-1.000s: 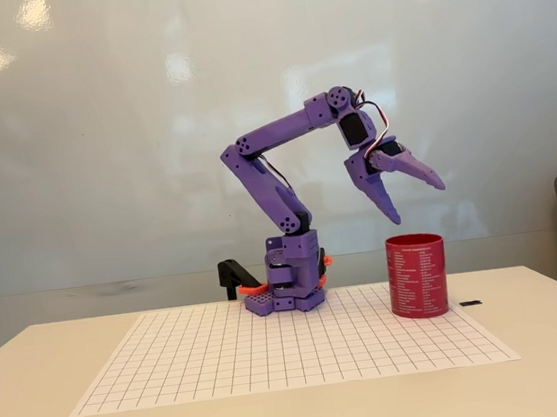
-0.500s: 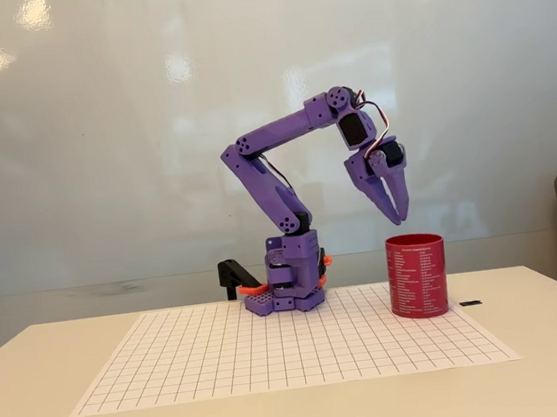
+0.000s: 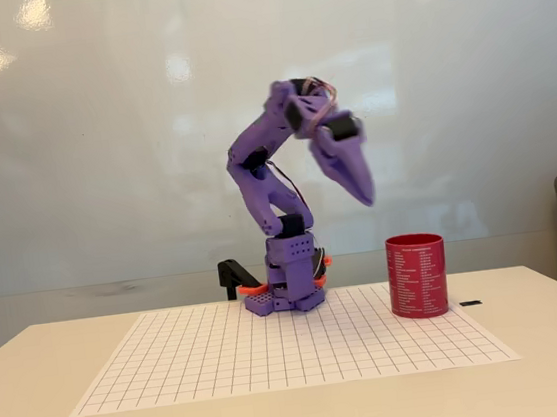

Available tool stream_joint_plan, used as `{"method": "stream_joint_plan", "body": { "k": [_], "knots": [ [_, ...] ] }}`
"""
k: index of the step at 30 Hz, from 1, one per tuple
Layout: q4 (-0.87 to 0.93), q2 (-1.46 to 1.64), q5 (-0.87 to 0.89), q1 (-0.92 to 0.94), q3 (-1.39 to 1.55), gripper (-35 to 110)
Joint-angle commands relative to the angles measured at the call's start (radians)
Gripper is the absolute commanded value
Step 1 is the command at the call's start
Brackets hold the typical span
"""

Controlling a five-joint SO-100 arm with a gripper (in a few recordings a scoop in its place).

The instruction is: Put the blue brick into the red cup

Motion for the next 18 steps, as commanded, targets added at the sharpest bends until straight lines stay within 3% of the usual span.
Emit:
{"method": "stream_joint_plan", "body": {
  "k": [1, 4, 11, 18],
  "knots": [
    [-0.040, 0.130, -0.003, 0.247, -0.127, -1],
    [-0.058, 0.225, 0.011, 0.365, -0.144, -1],
    [-0.055, 0.499, 0.014, 0.430, -0.140, -1],
    [-0.060, 0.795, -0.078, 0.433, 0.110, -1]
  ]
}}
